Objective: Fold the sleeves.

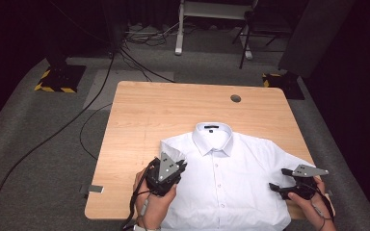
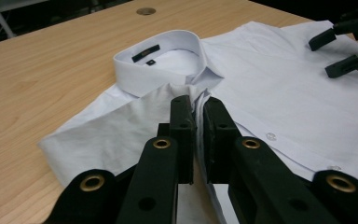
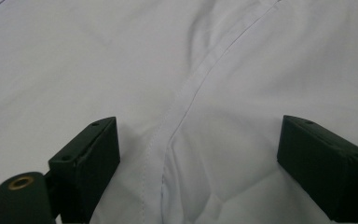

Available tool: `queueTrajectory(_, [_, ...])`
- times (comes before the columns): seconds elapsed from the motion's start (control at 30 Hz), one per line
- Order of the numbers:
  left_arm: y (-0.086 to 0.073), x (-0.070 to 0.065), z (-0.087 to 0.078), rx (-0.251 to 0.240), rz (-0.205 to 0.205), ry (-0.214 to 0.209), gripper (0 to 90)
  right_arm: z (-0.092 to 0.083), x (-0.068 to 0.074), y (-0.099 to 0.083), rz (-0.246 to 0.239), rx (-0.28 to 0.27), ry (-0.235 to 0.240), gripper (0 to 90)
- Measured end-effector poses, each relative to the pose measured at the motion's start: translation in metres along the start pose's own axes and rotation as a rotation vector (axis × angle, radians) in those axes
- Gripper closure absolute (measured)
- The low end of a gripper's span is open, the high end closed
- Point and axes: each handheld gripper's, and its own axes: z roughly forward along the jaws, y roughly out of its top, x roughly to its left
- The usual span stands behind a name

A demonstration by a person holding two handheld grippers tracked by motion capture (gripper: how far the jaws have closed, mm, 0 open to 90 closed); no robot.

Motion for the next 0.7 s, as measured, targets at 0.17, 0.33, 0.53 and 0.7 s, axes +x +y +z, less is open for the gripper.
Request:
queueTrajectory(0.17, [0.002, -0.002, 0.004, -0.059, -0.035, -0.109, 68.8, 0.000, 0.000, 0.000, 0.000, 0.000, 0.000, 12.8])
queueTrajectory(0.33, [0.004, 0.000, 0.005, -0.153, -0.127, -0.128, 36.0, 0.000, 0.000, 0.000, 0.000, 0.000, 0.000, 12.8])
queueTrajectory(0.53, [0.002, 0.006, -0.001, -0.172, -0.146, -0.071, 31.9, 0.000, 0.000, 0.000, 0.000, 0.000, 0.000, 12.8])
queueTrajectory(0.7, [0.002, 0.009, -0.007, -0.173, -0.124, -0.013, 29.6, 0.000, 0.000, 0.000, 0.000, 0.000, 0.000, 12.8])
